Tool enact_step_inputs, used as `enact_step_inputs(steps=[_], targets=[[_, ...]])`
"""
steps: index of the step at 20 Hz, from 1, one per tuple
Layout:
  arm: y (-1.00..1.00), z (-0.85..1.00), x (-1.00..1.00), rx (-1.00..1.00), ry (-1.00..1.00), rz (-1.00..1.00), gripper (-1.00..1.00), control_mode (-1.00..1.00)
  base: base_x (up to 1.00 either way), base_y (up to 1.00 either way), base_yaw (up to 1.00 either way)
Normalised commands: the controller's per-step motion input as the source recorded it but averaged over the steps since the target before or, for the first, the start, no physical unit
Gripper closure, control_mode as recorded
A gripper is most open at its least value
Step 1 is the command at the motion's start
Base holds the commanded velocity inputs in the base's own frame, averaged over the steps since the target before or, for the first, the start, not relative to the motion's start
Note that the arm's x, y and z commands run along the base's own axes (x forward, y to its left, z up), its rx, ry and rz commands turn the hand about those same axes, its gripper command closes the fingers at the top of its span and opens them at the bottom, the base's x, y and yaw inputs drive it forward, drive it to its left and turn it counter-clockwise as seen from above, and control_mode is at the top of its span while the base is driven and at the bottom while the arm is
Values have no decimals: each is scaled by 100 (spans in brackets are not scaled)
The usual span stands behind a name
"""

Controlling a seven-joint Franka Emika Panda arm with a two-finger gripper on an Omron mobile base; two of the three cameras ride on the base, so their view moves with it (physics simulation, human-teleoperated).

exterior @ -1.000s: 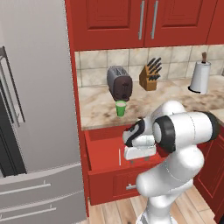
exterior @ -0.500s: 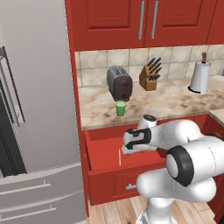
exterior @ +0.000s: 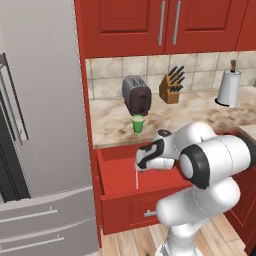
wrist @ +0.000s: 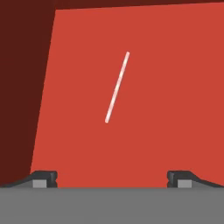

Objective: Pick up the straw from the left drawer and put it inside the smoothie cup.

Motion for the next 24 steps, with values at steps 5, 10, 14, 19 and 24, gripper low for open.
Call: enact_step_inputs(steps=[5, 10, 14, 19, 24], targets=[[0, -1, 28, 0, 0, -12, -100, -100, 0, 0, 0], [0, -11, 7, -1, 0, -10, -100, -100, 0, 0, 0], [0, -22, 10, -2, 2, -8, -100, -100, 0, 0, 0], [0, -36, 14, -3, 5, -7, -100, -100, 0, 0, 0], [0, -36, 13, -3, 7, -4, -100, -100, 0, 0, 0]])
